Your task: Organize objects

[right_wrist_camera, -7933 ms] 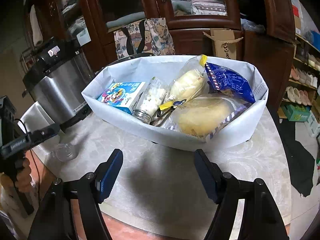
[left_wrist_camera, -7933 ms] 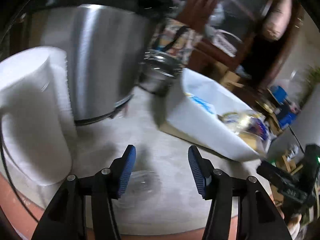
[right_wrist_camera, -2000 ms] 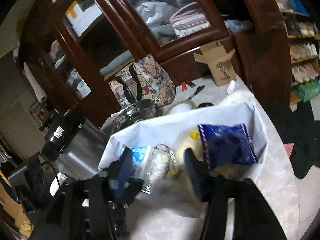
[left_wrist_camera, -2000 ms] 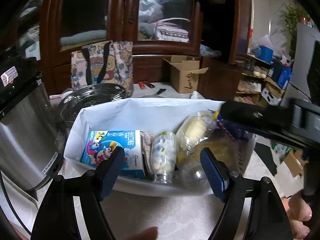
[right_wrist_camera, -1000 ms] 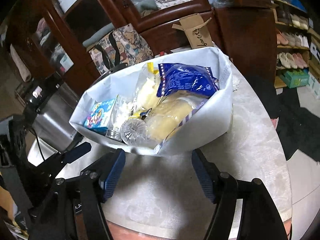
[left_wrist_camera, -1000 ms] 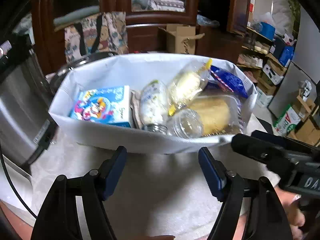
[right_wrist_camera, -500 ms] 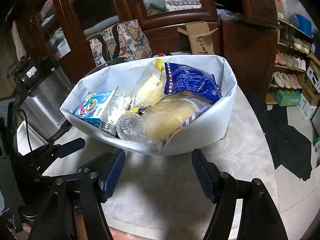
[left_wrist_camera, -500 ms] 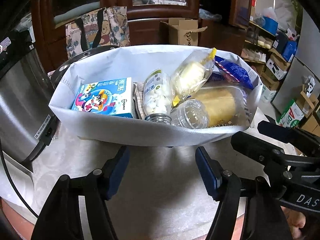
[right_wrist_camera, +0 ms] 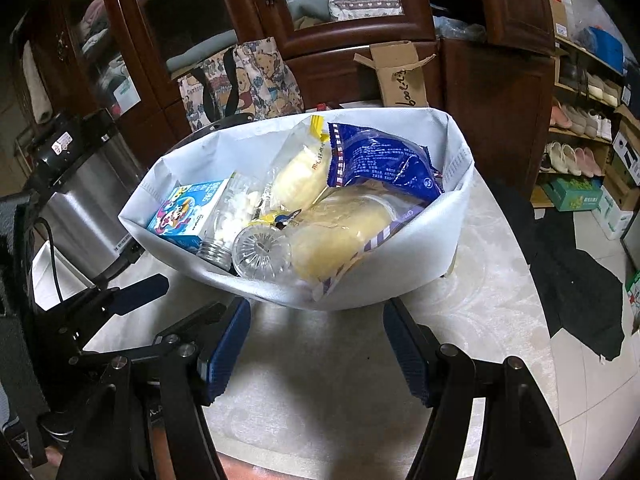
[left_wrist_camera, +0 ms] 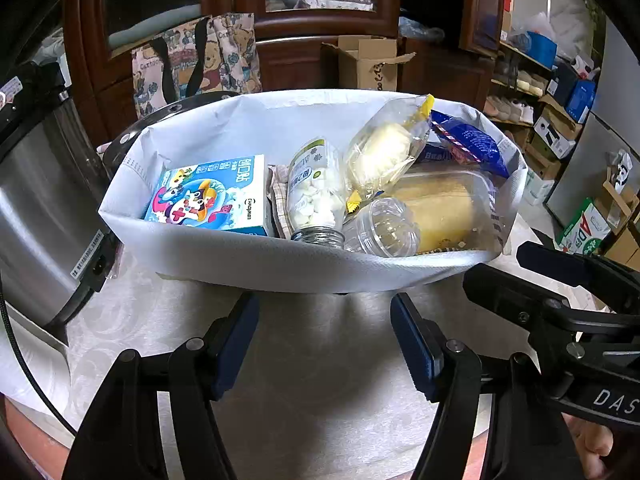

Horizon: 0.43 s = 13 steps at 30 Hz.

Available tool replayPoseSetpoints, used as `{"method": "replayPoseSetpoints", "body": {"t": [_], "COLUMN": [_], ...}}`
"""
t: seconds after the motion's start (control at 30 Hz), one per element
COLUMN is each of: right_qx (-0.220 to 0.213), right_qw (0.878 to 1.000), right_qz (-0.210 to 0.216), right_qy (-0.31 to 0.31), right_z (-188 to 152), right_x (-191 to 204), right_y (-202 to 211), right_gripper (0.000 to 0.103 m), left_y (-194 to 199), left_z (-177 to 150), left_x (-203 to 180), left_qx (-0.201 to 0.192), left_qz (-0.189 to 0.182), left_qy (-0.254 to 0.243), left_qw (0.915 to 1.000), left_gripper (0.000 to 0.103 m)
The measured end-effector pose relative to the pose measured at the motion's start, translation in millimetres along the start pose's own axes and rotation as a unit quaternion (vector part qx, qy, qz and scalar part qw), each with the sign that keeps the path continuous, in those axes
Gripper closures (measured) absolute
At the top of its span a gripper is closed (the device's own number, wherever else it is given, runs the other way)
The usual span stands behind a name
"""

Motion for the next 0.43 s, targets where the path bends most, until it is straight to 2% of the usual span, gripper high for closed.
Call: {"method": "replayPoseSetpoints", "body": {"t": [0.27, 0.43], "right_qx": [0.000, 0.000], "right_qw": [1.000, 1.000], "right_qz": [-0.002, -0.002], "right_qy": [0.001, 0.002], "right_z": [-0.2, 0.0], "right_x": [0.2, 0.1], "right_y": [0.5, 1.1], "right_gripper": [0.034, 0.034], "left_y": [-6.3, -7.0], "left_z": [-1.6, -2.9], "left_x": [1.0, 4.2], "left_qx": [0.027, 0.026], "left_qz": [-0.019, -0.009], "left_qy": [0.011, 0.017], "left_qw": [0.9994, 0.9995], "left_gripper": [0.040, 0.040]}}
Point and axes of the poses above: each gripper's, at about its wrist camera, not at the fingertips, and y roughly against the way its jaws point, x to its left, z to its top, the point moved 5 cm from there along -y, roughly the way its jaws point, and after that the axes turned 9 degrees about y, right-handed, at the moved point
